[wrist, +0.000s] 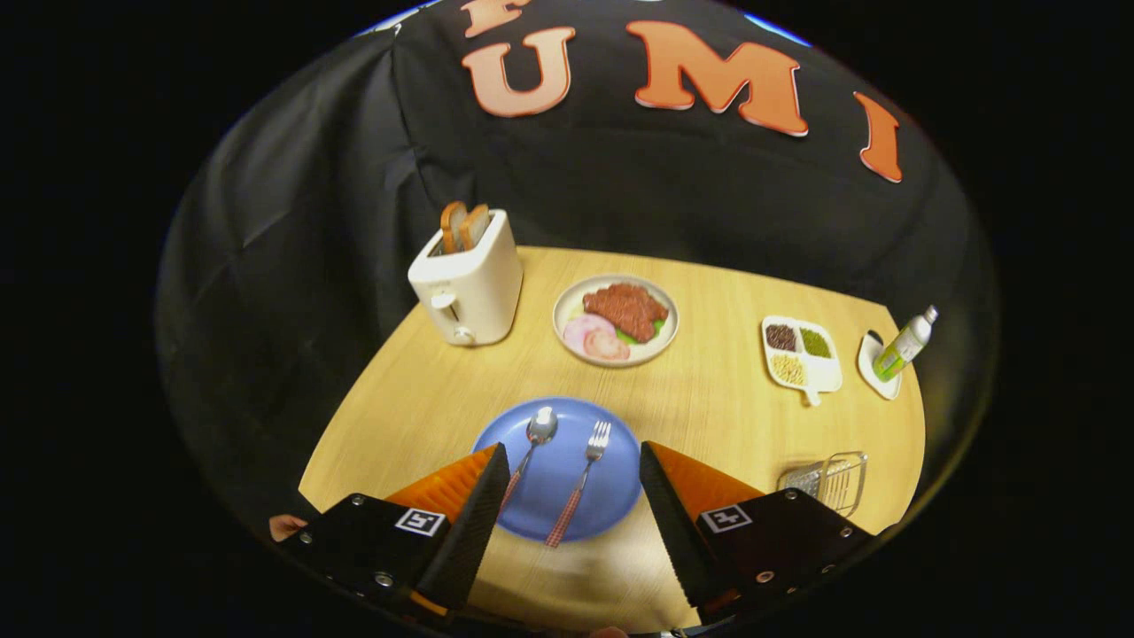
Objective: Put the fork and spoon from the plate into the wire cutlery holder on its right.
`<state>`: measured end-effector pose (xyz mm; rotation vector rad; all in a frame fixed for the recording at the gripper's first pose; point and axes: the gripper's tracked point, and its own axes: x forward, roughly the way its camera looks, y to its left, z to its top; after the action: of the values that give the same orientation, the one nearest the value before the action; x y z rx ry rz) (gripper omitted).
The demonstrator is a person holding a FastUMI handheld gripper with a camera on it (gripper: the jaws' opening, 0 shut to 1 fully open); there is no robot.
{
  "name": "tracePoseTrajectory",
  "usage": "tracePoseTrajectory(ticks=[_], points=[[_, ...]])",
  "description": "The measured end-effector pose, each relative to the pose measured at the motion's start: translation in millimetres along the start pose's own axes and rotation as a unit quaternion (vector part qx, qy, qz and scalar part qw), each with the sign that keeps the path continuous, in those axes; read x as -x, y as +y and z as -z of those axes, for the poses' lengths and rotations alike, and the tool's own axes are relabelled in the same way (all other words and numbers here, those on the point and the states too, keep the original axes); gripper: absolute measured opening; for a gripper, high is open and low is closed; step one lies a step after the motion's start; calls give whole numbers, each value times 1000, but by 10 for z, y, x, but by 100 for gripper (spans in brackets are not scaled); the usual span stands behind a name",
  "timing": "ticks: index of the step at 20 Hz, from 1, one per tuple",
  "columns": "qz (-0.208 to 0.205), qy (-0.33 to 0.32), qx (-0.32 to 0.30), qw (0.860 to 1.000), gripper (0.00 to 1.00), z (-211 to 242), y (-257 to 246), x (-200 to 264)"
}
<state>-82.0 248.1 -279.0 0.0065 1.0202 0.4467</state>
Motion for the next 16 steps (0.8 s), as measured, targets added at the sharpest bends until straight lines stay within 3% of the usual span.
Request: tracePoseTrajectory(ticks=[4,10,13,16], points=[[-3,106,-16,994,83,477,86,-349],[18,206,-40,978,70,954,28,-615],[36,224,-37,973,50,1029,-22,-713],[44,243,-43,968,40,1103,-9,-789]])
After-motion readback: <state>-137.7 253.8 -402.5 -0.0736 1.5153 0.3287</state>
